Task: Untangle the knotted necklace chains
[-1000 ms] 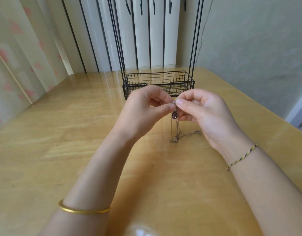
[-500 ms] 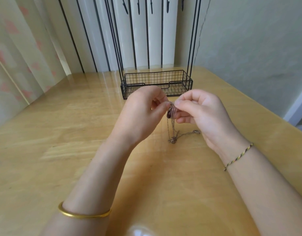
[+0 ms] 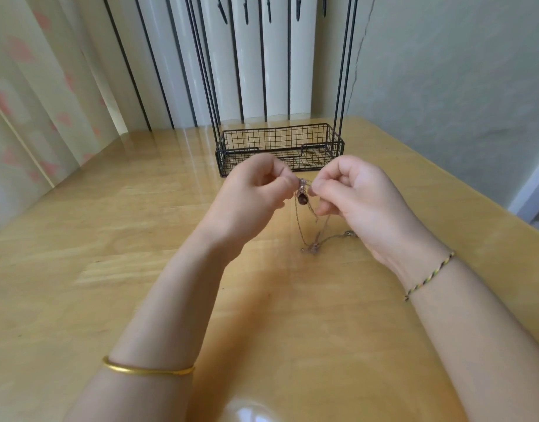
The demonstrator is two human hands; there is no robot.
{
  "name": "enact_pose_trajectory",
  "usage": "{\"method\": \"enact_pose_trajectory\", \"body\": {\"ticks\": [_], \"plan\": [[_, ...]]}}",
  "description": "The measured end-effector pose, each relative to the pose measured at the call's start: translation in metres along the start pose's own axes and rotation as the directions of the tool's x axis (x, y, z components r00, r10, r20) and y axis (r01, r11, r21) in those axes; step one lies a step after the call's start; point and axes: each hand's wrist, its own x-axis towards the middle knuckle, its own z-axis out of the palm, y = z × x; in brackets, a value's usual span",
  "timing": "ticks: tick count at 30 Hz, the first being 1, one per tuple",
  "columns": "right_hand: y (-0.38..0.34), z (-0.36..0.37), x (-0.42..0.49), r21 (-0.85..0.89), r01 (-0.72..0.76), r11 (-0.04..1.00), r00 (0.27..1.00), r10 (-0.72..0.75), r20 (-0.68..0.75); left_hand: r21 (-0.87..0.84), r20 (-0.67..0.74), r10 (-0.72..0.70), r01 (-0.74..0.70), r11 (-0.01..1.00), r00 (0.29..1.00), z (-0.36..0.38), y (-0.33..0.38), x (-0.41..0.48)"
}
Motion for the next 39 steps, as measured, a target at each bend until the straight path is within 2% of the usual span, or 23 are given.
{"method": "enact_pose_trajectory", "body": {"ticks": [2, 4, 8, 12, 16, 21, 25, 30, 39], "plan": [[0.0000, 0.0014, 0.0000, -0.074, 0.046, 0.996, 0.999, -0.047, -0.008, -0.081, 0.035, -0.076, 0.078, 0.994, 0.997, -0.0015, -0.0027, 0.0006], [-0.0006, 0.0008, 0.0000, -0.084, 0.063, 0.994, 0.998, -0.065, -0.024, -0.052, 0.039, -0.096, 0.098, 0.994, 0.995, -0.0017, -0.0044, 0.0010], [-0.0017, -0.0018, -0.0004, -0.012, 0.043, 0.999, 0.998, -0.044, -0.050, 0.168, 0.036, -0.003, -0.003, 0.986, 0.999, -0.0014, -0.0024, 0.0003], [-0.0012, 0.0018, 0.0003, 0.141, -0.063, 0.988, 0.996, 0.070, -0.046, 0.286, 0.073, 0.079, -0.097, 0.953, 0.994, -0.0010, 0.0017, -0.0013], [-0.0029, -0.0013, 0.0003, 0.389, -0.166, 0.906, 0.986, 0.160, 0.049, 0.031, 0.044, 0.047, -0.049, 0.998, 0.998, 0.0006, 0.0003, -0.0019], [0.0001, -0.0009, -0.0007, 0.278, -0.139, 0.951, 0.989, 0.119, 0.088, -0.148, 0.029, -0.011, 0.016, 0.989, 1.000, -0.0008, 0.0002, -0.0008], [-0.0007, -0.0019, -0.0011, 0.276, -0.081, 0.958, 0.995, 0.061, 0.081, -0.172, 0.030, 0.000, 0.005, 0.985, 1.000, -0.0012, 0.0024, -0.0011], [-0.0001, -0.0003, -0.0033, 0.126, -0.005, 0.992, 0.996, -0.006, 0.091, -0.163, 0.013, 0.010, -0.008, 0.987, 1.000, -0.0011, 0.0027, -0.0015], [-0.0001, -0.0013, -0.0023, 0.139, 0.018, 0.990, 0.992, -0.035, 0.123, -0.206, 0.040, 0.020, -0.012, 0.978, 0.999, -0.0055, 0.0039, -0.0020]]}}
